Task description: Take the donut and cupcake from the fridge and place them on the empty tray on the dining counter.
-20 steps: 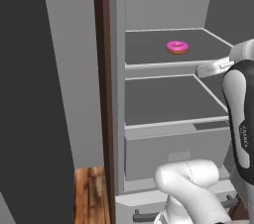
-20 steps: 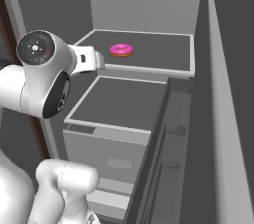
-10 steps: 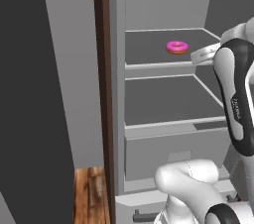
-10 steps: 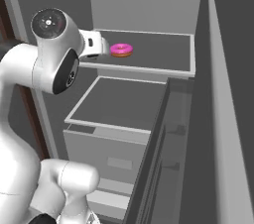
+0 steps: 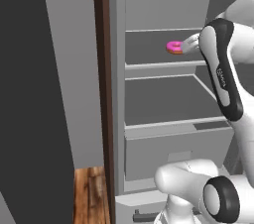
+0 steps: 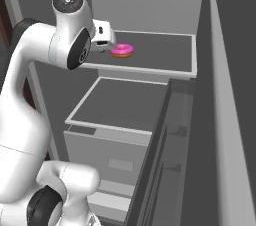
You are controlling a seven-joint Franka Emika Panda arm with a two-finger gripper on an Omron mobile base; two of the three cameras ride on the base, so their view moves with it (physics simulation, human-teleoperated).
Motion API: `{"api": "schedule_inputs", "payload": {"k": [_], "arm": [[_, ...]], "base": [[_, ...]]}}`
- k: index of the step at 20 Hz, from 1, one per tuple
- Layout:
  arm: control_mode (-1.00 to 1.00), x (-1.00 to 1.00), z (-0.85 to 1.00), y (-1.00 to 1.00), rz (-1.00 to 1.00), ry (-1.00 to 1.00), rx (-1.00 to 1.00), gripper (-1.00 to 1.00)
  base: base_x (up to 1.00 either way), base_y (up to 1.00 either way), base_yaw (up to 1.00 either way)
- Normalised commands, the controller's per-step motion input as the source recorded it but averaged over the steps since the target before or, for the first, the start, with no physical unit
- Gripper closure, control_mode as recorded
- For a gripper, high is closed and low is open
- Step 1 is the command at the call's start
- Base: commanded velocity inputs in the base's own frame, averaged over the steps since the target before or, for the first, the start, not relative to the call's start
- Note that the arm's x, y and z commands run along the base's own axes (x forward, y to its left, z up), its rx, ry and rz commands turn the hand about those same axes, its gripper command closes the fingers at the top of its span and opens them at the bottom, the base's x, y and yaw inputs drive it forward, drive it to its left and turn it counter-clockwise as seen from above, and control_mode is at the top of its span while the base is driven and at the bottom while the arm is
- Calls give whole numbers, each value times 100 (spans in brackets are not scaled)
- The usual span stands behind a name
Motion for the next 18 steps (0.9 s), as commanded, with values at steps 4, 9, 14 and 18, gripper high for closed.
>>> {"api": "schedule_inputs", "payload": {"k": [4, 9, 14, 18], "arm": [[-100, 47, -16, -2, 0, -1, 0, -100], [-100, 64, -10, 0, 2, 0, 0, -100], [-100, 32, 0, 0, 3, 7, -2, -100], [-100, 31, -8, 0, 2, 15, -7, -100]], "base": [[0, 0, 0], [0, 0, 0], [0, 0, 0], [0, 0, 0]]}}
